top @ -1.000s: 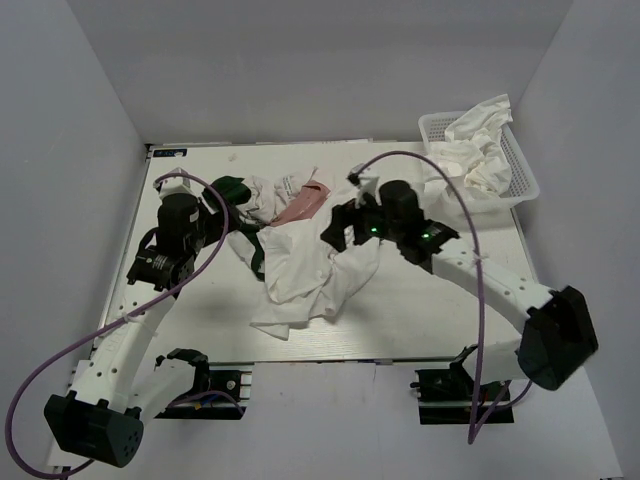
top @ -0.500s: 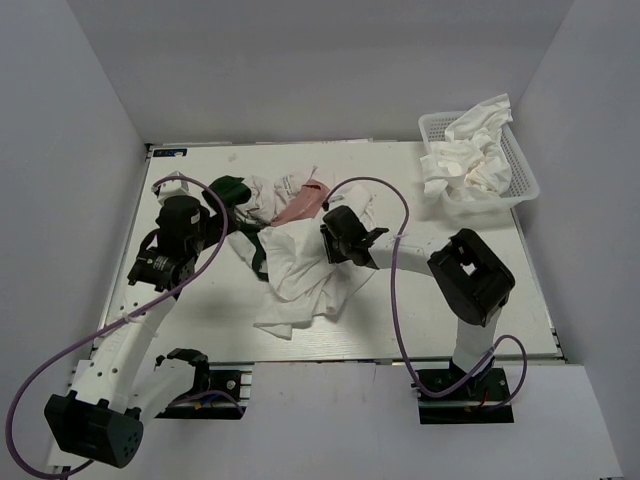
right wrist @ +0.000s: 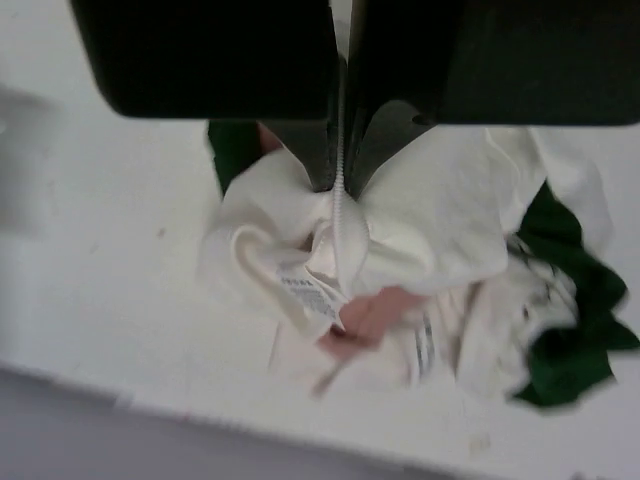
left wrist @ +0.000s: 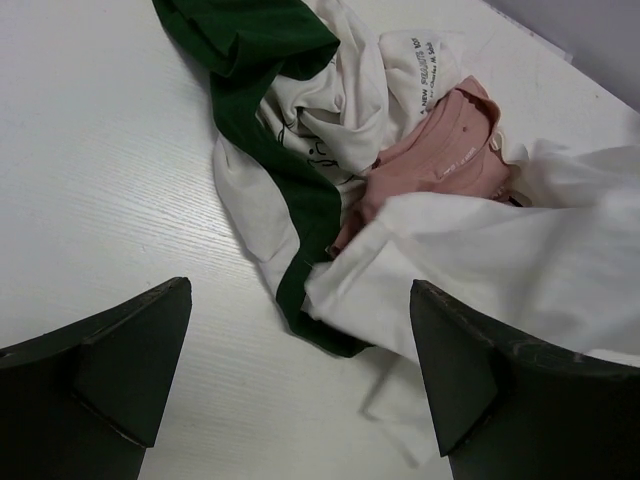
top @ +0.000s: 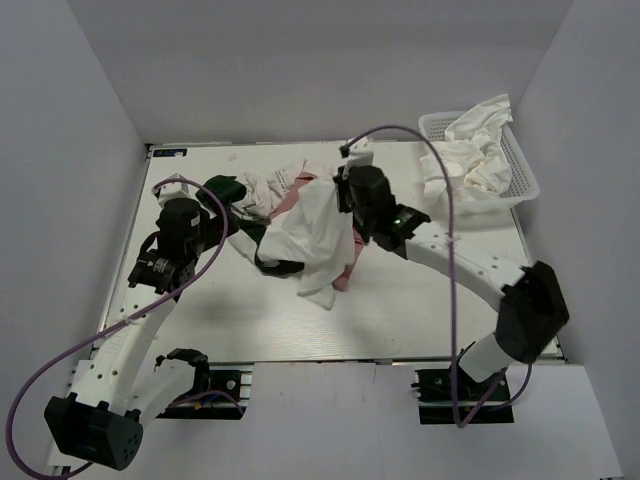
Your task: Fold and stack the t-shirts
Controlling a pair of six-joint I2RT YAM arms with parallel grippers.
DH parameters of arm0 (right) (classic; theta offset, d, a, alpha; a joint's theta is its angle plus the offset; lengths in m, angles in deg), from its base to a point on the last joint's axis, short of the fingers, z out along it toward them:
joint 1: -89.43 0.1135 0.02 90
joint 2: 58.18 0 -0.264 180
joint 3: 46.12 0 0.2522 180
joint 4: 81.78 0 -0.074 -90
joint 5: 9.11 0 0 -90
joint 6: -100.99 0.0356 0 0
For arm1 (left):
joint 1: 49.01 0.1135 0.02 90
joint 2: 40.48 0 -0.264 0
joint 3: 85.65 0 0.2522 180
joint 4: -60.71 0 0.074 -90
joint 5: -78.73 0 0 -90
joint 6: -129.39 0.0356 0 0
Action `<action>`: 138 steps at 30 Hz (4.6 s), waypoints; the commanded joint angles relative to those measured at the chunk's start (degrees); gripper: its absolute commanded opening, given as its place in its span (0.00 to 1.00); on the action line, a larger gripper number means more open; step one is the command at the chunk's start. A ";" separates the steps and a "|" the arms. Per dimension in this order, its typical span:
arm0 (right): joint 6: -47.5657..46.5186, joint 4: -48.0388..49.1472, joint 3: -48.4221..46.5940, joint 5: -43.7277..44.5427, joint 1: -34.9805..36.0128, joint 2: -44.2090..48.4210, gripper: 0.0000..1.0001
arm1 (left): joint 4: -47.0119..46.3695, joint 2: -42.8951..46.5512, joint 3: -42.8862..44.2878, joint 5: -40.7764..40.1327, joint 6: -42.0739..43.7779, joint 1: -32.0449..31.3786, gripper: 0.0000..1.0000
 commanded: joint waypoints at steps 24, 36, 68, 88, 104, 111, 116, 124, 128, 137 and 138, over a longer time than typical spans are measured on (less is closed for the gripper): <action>-24.80 13.35 -54.61 9.85 -36.46 -19.88 0.00 | 0.50 -8.63 4.72 -4.70 0.69 0.24 1.00; 0.21 -15.90 -39.93 2.20 -48.68 -26.57 0.28 | 5.33 -18.13 8.15 -4.09 0.69 0.24 1.00; -10.56 -6.88 -15.93 -24.51 3.34 -29.20 0.82 | 14.92 -3.89 -0.46 1.27 -11.44 0.24 1.00; -13.97 -1.61 -35.42 6.51 -7.72 -8.90 0.00 | 12.28 -7.57 1.38 2.77 -10.39 0.24 1.00; -19.16 6.39 -59.18 8.28 -34.70 -17.25 0.00 | 10.70 -17.42 6.74 -0.40 -10.39 0.24 1.00; -11.64 0.51 -53.13 3.97 -44.28 -24.89 0.00 | 10.08 -23.14 9.99 -0.92 -9.86 0.24 1.00; -7.48 -5.61 -45.73 0.43 -47.89 -29.19 0.20 | 10.08 -26.82 11.76 -1.45 -9.86 0.24 1.00; -9.22 -12.24 -39.67 -10.82 -42.82 -19.12 0.90 | 15.95 -36.74 24.40 -8.91 -11.61 1.30 1.00; -12.30 -13.38 -31.97 -10.10 -35.79 -14.45 0.90 | 13.87 -42.80 28.96 -6.83 -10.92 4.02 1.00; -3.52 -6.79 -12.34 -20.19 -26.89 -10.91 0.90 | 10.52 -60.04 37.24 0.92 -6.87 7.19 0.95; -2.91 -7.57 -12.07 -21.51 -26.10 -11.45 0.90 | 10.00 -60.93 37.24 1.62 -6.87 7.71 0.88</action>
